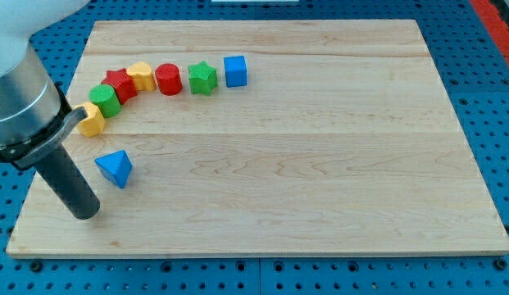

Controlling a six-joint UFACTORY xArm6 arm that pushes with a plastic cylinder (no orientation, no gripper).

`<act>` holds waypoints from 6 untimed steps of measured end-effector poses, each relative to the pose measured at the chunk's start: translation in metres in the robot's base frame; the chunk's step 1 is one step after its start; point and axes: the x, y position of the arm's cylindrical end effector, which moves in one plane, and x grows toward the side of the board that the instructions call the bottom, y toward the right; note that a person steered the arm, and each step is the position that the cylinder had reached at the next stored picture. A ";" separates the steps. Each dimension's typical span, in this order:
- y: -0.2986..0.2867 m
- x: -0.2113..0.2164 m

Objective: Slightly move the blue triangle to the right side of yellow hexagon

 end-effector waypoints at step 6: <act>0.025 -0.078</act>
